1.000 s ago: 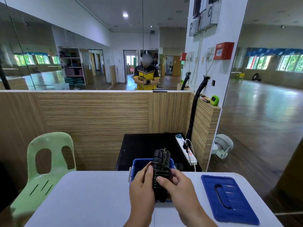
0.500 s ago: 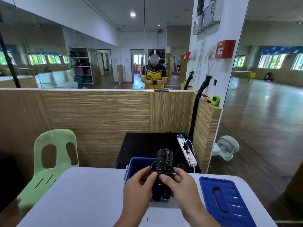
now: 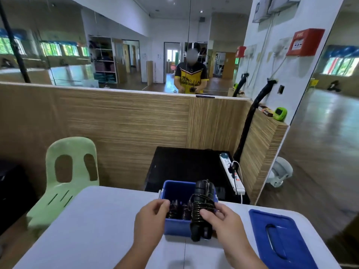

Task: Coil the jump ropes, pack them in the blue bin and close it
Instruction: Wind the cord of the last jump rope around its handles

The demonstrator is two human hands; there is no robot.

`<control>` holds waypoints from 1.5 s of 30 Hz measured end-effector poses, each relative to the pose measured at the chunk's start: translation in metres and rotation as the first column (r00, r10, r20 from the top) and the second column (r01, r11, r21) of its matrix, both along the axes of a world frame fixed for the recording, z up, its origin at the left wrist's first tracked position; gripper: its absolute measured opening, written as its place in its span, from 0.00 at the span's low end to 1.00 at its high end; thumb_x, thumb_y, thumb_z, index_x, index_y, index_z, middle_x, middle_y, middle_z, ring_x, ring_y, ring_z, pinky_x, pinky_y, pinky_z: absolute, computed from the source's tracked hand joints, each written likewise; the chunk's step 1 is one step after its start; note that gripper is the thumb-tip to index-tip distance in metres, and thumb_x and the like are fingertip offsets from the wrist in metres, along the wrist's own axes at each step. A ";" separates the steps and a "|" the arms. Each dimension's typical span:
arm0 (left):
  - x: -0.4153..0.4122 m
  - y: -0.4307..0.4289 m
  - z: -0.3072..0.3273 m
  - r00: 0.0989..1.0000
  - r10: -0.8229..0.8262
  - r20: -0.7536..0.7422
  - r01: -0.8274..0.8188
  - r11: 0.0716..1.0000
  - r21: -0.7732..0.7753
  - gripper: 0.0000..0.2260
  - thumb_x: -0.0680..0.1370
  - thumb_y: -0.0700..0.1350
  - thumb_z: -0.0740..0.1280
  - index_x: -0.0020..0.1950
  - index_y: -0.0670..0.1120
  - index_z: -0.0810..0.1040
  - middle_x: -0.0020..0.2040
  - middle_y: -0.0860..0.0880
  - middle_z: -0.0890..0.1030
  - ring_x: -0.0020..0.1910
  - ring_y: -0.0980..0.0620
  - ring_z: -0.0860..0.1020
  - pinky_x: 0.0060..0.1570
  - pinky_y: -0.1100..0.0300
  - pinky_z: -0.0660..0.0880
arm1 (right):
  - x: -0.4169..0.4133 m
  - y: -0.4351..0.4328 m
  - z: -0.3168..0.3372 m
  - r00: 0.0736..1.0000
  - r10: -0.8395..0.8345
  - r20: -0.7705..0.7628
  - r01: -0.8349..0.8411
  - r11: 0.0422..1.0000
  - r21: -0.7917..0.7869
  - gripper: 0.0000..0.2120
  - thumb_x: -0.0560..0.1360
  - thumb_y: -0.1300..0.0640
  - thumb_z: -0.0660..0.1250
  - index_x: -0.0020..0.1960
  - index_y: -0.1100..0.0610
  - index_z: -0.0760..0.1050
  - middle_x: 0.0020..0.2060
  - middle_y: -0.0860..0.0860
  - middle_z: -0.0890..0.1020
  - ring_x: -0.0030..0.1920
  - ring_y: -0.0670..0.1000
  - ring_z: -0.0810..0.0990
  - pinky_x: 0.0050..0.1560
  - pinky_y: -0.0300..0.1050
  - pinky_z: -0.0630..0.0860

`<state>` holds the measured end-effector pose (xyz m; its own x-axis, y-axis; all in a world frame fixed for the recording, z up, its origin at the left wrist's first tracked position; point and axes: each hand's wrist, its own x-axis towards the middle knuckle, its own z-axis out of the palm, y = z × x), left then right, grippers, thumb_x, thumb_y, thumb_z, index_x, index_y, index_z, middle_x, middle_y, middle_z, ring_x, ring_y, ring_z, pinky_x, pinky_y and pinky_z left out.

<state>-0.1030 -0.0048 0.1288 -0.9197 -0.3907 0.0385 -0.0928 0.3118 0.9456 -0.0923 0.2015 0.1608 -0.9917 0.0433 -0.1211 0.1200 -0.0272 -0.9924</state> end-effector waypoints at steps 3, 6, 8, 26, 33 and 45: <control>-0.025 -0.026 -0.022 0.999 -0.026 0.045 0.030 0.994 -0.105 0.07 0.81 0.51 0.68 0.44 0.56 0.84 0.39 0.62 0.85 0.40 0.63 0.82 0.43 0.60 0.80 | -0.014 -0.014 -0.009 0.999 -0.035 0.032 0.035 0.999 0.018 0.11 0.74 0.62 0.75 0.56 0.58 0.82 0.43 0.54 0.89 0.44 0.54 0.88 0.46 0.50 0.82; -0.050 -0.045 -0.041 0.994 -0.034 0.102 0.051 0.984 -0.170 0.06 0.80 0.50 0.70 0.44 0.57 0.83 0.39 0.63 0.84 0.40 0.65 0.80 0.40 0.66 0.75 | -0.027 -0.023 -0.020 0.995 -0.079 0.065 0.078 0.997 0.024 0.11 0.74 0.65 0.75 0.56 0.60 0.81 0.42 0.56 0.89 0.39 0.52 0.87 0.40 0.45 0.80; -0.063 -0.054 -0.052 0.990 -0.051 0.135 0.078 0.975 -0.208 0.05 0.79 0.49 0.70 0.44 0.57 0.83 0.41 0.60 0.84 0.40 0.65 0.80 0.40 0.66 0.74 | -0.034 -0.028 -0.025 0.990 -0.110 0.093 0.108 0.994 0.028 0.12 0.73 0.65 0.76 0.55 0.59 0.81 0.41 0.56 0.88 0.39 0.53 0.87 0.38 0.45 0.80; -0.129 -0.043 -0.124 0.957 0.002 0.290 0.052 0.983 -0.177 0.34 0.76 0.52 0.75 0.79 0.46 0.67 0.64 0.44 0.78 0.61 0.45 0.78 0.58 0.53 0.75 | -0.081 -0.015 -0.088 0.967 -0.109 0.230 0.075 0.986 0.150 0.14 0.70 0.61 0.79 0.54 0.57 0.83 0.41 0.53 0.89 0.42 0.53 0.88 0.52 0.56 0.83; -0.125 -0.040 -0.126 0.928 0.012 0.372 0.020 0.996 -0.082 0.35 0.76 0.51 0.75 0.79 0.49 0.64 0.43 0.48 0.78 0.43 0.49 0.79 0.41 0.57 0.72 | -0.096 -0.014 -0.098 0.969 -0.014 0.247 -0.017 0.992 0.123 0.23 0.63 0.52 0.79 0.56 0.59 0.82 0.43 0.55 0.89 0.46 0.55 0.88 0.56 0.59 0.83; -0.100 -0.034 -0.120 0.946 -0.012 0.325 0.043 0.995 -0.087 0.30 0.76 0.47 0.72 0.77 0.52 0.66 0.34 0.49 0.77 0.33 0.52 0.78 0.33 0.62 0.73 | -0.161 -0.042 -0.109 0.940 0.039 0.338 -0.136 0.953 0.269 0.14 0.67 0.49 0.79 0.48 0.55 0.84 0.39 0.51 0.88 0.42 0.53 0.88 0.47 0.55 0.86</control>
<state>-0.2035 -0.0388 0.0089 -0.8990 -0.3739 -0.2283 -0.3790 0.4027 0.8332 -0.2531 0.1598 0.0518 -0.9009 0.0391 -0.4324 0.4256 0.2758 -0.8618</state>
